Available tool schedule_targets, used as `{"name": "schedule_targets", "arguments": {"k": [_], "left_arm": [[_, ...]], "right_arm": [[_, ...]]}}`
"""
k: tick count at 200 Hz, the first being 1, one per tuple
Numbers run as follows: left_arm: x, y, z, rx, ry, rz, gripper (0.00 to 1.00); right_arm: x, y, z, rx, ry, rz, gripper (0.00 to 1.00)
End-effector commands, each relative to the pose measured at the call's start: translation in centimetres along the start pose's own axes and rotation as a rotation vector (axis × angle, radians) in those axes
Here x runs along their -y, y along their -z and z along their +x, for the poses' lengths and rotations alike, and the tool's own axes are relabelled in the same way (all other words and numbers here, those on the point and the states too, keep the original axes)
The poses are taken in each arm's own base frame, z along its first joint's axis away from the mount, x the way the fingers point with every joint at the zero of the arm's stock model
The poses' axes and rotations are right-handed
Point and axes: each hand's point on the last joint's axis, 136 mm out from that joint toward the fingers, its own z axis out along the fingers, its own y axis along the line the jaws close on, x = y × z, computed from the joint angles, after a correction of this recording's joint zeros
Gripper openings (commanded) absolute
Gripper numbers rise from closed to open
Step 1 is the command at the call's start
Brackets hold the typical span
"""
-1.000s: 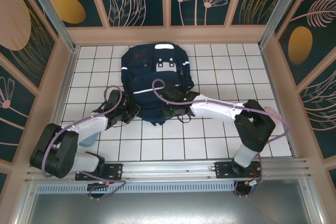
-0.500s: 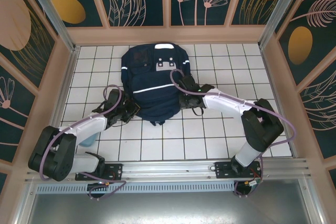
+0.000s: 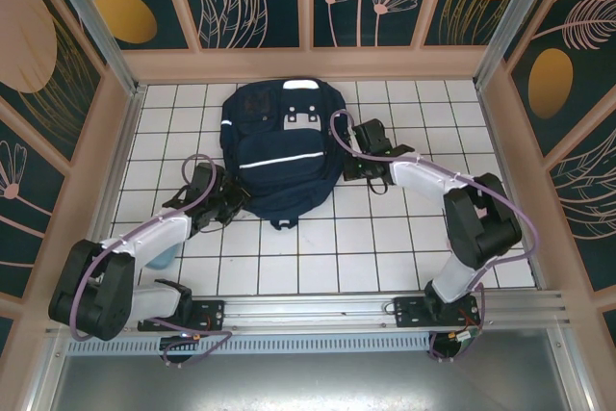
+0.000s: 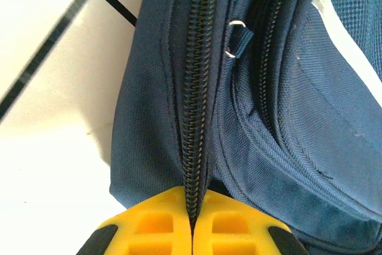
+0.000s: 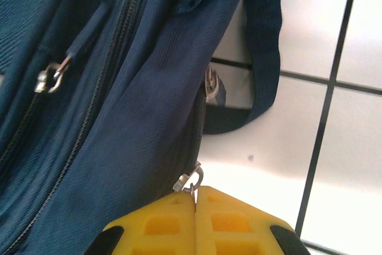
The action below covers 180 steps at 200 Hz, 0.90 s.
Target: Pack books, pencil case, and school supplies into a backpack
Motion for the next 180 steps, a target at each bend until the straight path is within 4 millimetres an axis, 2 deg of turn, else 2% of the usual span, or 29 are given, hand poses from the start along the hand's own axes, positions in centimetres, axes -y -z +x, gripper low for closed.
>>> {"name": "schedule_targets", "arguments": {"k": [1, 52, 86, 108, 128, 136, 151, 164, 180], "left_arm": [[-2.5, 1.2, -2.3, 0.103, -0.008, -0.107, 0.0], [-3.0, 1.8, -2.6, 0.1, -0.018, -0.12, 0.0], [-2.9, 1.8, -2.6, 0.09, -0.023, -0.117, 0.0], [-2.4, 1.8, -2.5, 0.078, -0.036, -0.1, 0.0], [-1.6, 2.0, -2.3, 0.06, -0.061, -0.075, 0.0], [-1.3, 2.2, -2.3, 0.054, -0.072, -0.068, 0.12], [-0.7, 2.7, -2.3, 0.045, -0.088, -0.06, 0.43], [0.3, 3.3, -2.1, 0.03, -0.104, -0.033, 0.57], [1.6, 4.0, -2.1, 0.024, -0.131, 0.005, 0.66]], "right_arm": [[3.1, -0.1, -5.0, 0.144, 0.053, 0.036, 0.0], [2.2, -0.4, -7.6, 0.189, 0.137, -0.092, 0.0], [2.5, -0.9, -8.8, 0.203, 0.096, -0.074, 0.0], [2.5, -0.9, -8.9, 0.194, 0.012, -0.077, 0.0], [2.8, -0.2, -7.8, 0.177, -0.058, -0.063, 0.0], [2.8, 0.5, -7.0, 0.173, -0.078, -0.064, 0.0], [2.8, 1.9, -5.1, 0.151, -0.12, -0.064, 0.0], [2.8, 3.1, -3.1, 0.107, -0.169, -0.057, 0.0], [2.9, 4.3, -0.6, 0.069, -0.217, -0.05, 0.0]]}}
